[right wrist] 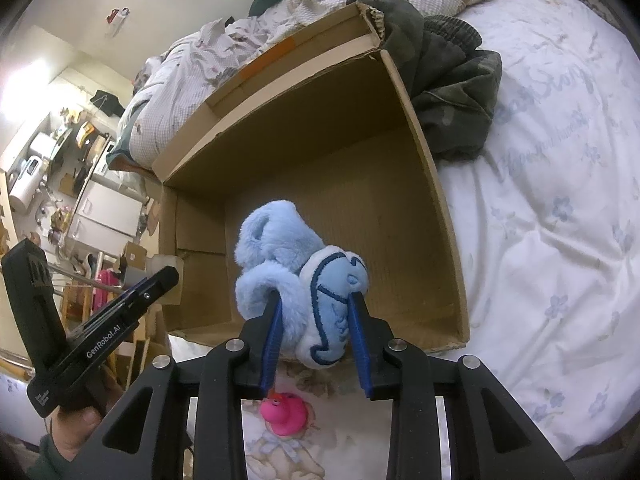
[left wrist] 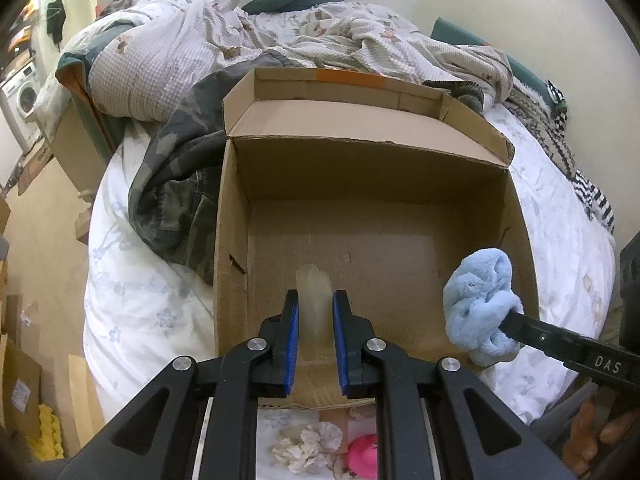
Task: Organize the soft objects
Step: 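Carry the blue plush into the box and open the right gripper while the left releases the tan item there, then withdraw both grippers from the box toward the remaining toys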
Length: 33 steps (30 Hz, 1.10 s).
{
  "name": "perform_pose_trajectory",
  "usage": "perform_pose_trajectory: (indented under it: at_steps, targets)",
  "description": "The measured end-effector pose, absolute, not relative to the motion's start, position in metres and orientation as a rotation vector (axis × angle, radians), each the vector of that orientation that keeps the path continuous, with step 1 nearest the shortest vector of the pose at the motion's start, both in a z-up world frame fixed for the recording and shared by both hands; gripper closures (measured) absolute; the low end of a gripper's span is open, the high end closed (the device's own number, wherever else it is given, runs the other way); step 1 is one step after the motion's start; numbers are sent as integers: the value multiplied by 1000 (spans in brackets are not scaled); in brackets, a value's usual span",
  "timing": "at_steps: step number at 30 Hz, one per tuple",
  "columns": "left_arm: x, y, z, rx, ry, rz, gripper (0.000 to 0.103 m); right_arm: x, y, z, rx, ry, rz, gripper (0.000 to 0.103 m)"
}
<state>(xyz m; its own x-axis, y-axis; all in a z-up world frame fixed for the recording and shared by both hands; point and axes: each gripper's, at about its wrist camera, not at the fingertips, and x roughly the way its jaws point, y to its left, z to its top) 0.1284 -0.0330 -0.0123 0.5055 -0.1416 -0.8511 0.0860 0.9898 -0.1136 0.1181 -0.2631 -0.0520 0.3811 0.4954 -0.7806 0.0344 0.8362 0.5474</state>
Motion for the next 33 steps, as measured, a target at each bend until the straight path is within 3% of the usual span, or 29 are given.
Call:
perform_pose_trajectory:
  at_steps: [2,5,7,8,9,12,33]
  targets:
    - [129,-32,-13,-66,1039,-140,78,118,-263,-53,541,1157,309,68]
    - [128,-33,-13,-67,1044,-142,67,119,-264,-55,551,1164,311,56]
    - [128,-34,-12,-59,1044,-130,41,118,-264,-56,559,1169,311,51]
    - [127,-34,-11,-55,1037,-119,28,119,-264,-56,563,1169,310,43]
    - [125,-34,-9,-51,1019,-105,26,118,-265,-56,566,1164,304,35]
    - [124,-34,-8,-49,1017,-113,26,119,-266,-53,583,1147,313,28]
    - [106,-25,1,-12,989,-63,26,113,-267,-49,528,1135,254,28]
